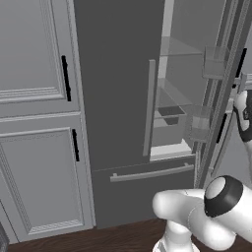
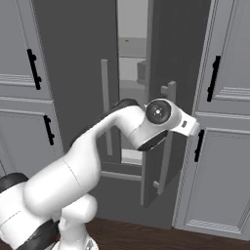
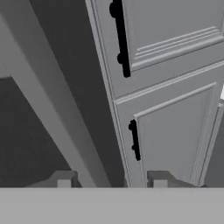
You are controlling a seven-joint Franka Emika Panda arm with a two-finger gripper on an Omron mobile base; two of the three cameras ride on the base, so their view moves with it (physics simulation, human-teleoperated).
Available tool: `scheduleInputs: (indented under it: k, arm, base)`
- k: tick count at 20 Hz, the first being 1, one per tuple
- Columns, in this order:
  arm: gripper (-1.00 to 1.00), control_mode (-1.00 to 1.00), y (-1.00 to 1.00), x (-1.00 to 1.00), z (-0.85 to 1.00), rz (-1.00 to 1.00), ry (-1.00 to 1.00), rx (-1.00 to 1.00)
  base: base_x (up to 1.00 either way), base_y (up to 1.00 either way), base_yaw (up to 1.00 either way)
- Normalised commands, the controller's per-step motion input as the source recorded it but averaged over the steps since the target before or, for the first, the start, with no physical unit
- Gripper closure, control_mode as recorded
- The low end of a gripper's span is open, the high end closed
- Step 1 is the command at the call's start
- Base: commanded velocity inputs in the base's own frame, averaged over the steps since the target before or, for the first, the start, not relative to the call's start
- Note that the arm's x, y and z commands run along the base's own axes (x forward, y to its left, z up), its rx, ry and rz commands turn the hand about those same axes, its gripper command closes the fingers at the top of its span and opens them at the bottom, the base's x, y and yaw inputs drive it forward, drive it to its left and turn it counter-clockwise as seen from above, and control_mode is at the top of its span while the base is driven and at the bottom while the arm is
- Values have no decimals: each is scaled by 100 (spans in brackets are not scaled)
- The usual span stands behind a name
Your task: Grab a lemon wedge from the fridge and one ice cube from the ice bowl, and put them in the glass of lemonade.
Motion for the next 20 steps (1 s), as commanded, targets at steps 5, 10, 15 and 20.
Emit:
scheduleInputs:
  k: [5, 10, 15, 20]
  arm:
    - [-100, -100, 57, -34, 66, 0, 0, -14]
    - [-100, -100, 95, 52, 48, -5, 19, -48]
    - [-100, -100, 98, 82, -3, -3, 29, -59]
    - [-100, -100, 62, 55, -15, -3, 38, -48]
  base:
    - [0, 0, 0]
    - [0, 0, 0]
    - [0, 0, 0]
    - [0, 0, 0]
